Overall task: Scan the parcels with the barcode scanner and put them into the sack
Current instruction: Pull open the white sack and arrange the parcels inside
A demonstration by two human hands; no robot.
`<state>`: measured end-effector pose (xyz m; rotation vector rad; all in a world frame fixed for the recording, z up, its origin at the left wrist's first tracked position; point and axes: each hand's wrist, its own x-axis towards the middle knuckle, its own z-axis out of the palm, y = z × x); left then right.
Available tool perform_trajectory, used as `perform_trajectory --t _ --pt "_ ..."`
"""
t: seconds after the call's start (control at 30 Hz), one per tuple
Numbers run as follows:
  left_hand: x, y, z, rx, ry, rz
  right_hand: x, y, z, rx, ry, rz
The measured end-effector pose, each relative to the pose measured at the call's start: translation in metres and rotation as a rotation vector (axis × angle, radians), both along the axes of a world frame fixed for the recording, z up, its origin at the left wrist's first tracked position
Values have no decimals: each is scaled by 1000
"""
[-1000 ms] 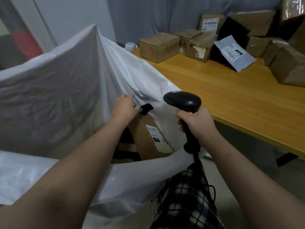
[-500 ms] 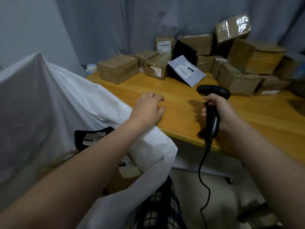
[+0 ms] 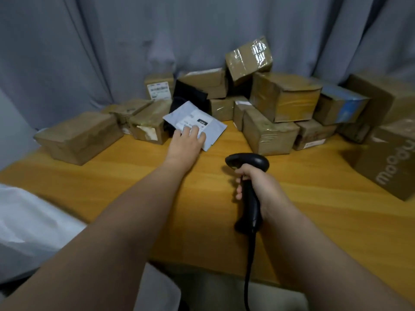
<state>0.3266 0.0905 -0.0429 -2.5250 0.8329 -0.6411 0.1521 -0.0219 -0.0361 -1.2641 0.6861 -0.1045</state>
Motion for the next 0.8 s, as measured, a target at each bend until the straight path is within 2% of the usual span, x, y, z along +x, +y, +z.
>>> perform_trajectory --t 0.07,0.2,0.33,0.4,0.47,0.73,0.8 --pt "20 -11 -1 26 -72 -19 5 -5 -1 31 -7 1" --pt "38 -23 -3 13 40 -27 15 -9 -1 13 -5 6" --pt "23 -7 -5 -122 83 -168 22 -8 -5 -44 12 8" --pt "1 9 -2 -249 74 -271 23 -8 -6 -52 7 -1" --pt "-25 28 4 -399 122 -287 21 -9 -5 -48 -8 2" --pt "-108 98 9 -1079 750 -123 -6 -3 1 -92 -33 39" --pt "-125 107 6 -1249 852 -84 -18 0 2 -95 -37 53"
